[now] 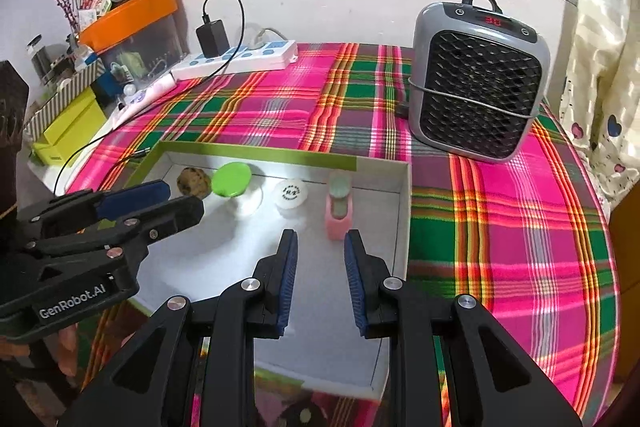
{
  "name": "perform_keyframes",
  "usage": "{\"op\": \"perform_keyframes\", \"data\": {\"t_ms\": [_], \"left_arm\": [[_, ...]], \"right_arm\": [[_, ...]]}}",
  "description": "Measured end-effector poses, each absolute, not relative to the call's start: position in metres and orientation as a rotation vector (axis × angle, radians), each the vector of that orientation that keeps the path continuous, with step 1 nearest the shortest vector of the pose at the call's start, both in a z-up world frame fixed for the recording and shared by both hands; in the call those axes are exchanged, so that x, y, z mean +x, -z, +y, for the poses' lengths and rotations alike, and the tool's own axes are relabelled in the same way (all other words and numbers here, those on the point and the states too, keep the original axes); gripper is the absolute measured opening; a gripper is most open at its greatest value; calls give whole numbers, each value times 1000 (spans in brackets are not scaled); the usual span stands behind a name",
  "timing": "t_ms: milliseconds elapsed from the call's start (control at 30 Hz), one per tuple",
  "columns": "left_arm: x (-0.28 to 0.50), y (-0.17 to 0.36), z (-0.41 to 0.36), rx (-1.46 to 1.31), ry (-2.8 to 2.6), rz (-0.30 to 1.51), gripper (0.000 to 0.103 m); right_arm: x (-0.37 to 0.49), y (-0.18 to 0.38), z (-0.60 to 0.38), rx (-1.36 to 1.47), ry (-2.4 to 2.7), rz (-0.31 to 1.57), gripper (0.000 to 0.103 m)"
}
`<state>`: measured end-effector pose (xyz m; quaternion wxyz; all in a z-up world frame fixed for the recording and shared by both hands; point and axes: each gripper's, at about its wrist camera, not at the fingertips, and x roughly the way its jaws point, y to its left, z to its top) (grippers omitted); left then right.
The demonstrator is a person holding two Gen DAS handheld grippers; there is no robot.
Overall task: Organize objects
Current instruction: 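Withdraw both open grippers from the box toward the items beside it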
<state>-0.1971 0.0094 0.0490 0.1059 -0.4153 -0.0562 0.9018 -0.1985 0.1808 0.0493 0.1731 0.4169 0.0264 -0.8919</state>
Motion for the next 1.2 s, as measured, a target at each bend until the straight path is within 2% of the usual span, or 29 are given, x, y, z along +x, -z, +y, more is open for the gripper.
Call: {"op": "perform_keyframes", "data": {"t_ms": [600, 1067, 1167, 1200], "left_arm": [[-151, -56, -20, -1160, -2688, -262, 42], [-126, -44, -47, -1190, -2706, -335, 42], [-119, -45, -49, -1176, -2708, -326, 42], [-116, -46, -50, -1168, -2708, -323, 42]], "right_arm": [[-153, -58, 202, 1137, 2575, -4, 25], [-124, -54, 202, 1115, 2592, 25, 26], [-120, -50, 204, 1118, 2591, 22, 36], [-118, -50, 204, 1118, 2592, 19, 37]]}}
